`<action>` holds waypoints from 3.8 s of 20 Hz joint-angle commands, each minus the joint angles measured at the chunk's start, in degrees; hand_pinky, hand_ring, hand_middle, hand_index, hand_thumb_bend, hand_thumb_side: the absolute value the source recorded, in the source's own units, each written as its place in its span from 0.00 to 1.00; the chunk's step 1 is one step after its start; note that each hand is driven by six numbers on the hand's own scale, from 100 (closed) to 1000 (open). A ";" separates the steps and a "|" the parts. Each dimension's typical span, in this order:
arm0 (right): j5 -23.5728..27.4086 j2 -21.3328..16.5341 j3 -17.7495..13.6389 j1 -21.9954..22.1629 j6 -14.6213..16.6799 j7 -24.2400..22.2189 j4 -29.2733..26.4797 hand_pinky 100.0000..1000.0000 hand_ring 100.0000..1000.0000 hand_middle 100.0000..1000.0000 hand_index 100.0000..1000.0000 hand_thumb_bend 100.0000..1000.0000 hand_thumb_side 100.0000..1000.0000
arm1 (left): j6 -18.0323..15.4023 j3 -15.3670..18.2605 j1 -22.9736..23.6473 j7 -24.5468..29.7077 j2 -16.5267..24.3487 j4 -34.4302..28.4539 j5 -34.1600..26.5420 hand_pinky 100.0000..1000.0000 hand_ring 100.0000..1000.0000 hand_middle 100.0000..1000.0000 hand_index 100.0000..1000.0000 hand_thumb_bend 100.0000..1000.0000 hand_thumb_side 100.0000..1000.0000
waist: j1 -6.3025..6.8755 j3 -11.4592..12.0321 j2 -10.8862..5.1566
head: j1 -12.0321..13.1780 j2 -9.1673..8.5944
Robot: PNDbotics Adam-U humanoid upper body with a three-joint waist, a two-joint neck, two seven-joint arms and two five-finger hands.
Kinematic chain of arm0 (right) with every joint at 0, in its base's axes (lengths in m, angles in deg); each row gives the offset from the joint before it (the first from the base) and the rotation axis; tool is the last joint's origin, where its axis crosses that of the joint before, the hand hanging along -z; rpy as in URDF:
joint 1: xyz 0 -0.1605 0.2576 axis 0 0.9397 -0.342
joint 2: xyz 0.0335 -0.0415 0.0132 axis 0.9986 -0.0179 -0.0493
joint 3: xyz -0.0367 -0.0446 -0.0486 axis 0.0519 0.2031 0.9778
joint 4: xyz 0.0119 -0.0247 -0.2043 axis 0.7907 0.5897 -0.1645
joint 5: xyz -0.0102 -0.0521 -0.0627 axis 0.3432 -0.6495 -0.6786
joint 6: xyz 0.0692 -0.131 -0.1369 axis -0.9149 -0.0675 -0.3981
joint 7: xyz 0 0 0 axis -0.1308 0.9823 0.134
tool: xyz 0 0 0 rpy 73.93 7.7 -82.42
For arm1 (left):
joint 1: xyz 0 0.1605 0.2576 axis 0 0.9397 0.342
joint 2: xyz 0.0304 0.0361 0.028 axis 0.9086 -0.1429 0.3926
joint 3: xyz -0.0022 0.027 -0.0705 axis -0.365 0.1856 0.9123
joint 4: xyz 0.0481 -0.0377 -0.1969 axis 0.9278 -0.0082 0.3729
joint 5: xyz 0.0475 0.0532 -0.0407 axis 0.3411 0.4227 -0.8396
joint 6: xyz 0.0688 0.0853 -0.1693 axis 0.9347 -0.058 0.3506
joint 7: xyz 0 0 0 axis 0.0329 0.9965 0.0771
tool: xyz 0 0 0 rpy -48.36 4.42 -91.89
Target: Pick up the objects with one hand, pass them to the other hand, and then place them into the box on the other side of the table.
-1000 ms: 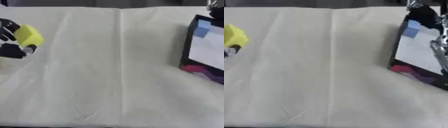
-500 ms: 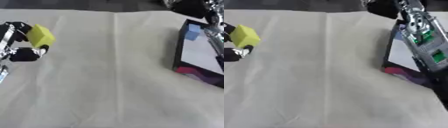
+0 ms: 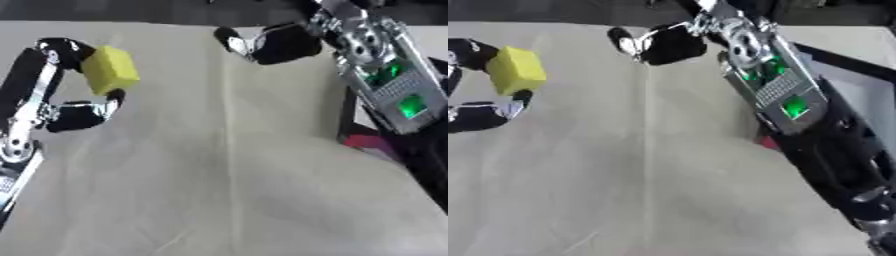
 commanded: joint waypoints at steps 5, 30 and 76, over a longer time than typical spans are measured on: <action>-6.44 4.08 2.95 -2.59 3.37 -5.07 3.78 0.82 0.77 0.77 0.91 0.37 0.00 | -3.52 -0.81 -0.65 -0.27 -0.77 -0.54 -0.10 0.66 0.51 0.45 0.46 0.00 0.00 | 0.57 -0.11 -1.47 | -0.88 -0.03; -7.57 10.21 8.82 -4.58 6.44 -6.75 13.77 0.80 0.74 0.68 0.81 0.23 0.00 | -7.30 -4.11 -0.93 1.56 -1.70 -3.24 0.06 0.65 0.50 0.44 0.46 0.00 0.00 | 0.22 0.70 -1.52 | -1.19 0.99; 8.20 -16.59 -23.17 23.42 -5.89 27.11 12.18 0.70 0.45 0.19 0.39 0.23 0.00 | 4.07 14.05 14.84 -15.97 14.28 -7.49 -12.14 0.73 0.64 0.62 0.77 0.29 0.33 | 1.03 -1.22 -0.65 | -9.18 -0.54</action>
